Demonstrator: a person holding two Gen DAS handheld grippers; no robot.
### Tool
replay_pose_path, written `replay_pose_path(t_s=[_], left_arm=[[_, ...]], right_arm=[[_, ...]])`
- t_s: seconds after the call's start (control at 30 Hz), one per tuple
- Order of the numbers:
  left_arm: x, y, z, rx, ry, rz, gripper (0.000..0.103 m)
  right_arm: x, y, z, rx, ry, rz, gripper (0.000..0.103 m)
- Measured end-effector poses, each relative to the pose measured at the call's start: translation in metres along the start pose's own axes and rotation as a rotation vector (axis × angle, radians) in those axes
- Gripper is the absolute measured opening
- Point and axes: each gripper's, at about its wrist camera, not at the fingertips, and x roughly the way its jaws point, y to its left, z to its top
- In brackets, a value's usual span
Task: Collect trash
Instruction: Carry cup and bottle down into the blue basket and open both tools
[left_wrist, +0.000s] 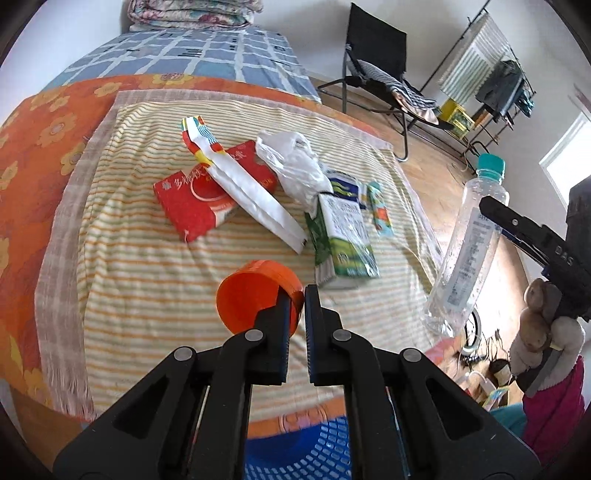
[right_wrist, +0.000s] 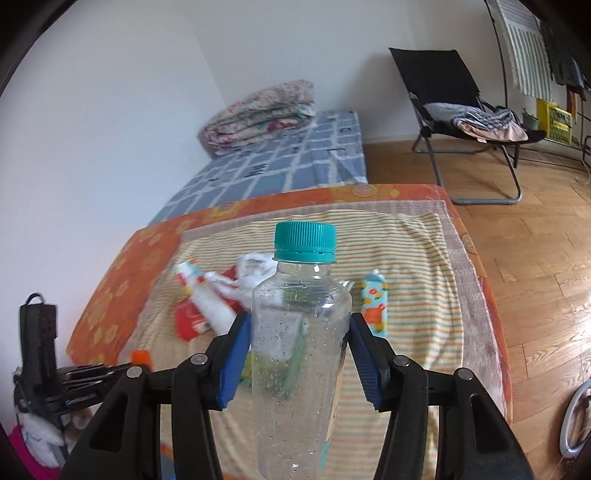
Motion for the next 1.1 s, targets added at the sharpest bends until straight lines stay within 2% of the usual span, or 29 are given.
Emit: replay_pose_path(t_s=[0.23,0.6,0.77,1.1], left_arm=[[-0.018,-0.015,-0.037,0.034,0.007,-0.028,0.005],[-0.011,-0.031,-0.112,0.075,0.115,-0.059,0.005],[-0.002,-0.029,-0.139,0.079,0.167,-0.049,0.005],[0.028,-0.011,-0.176,0.082,0.280,0.027,0.005]], right_arm=[[-0.031,0.032,-0.044,-0.039,-0.001,0.070,0.055],[-0.034,0.060,-0.128,-0.087,0.086,0.111,0.055],[-0.029,0.069,-0.159,-0.133,0.126,0.099,0.055],[-0.003,0.068,-0.210,-0.165,0.255,0.070,0.055]])
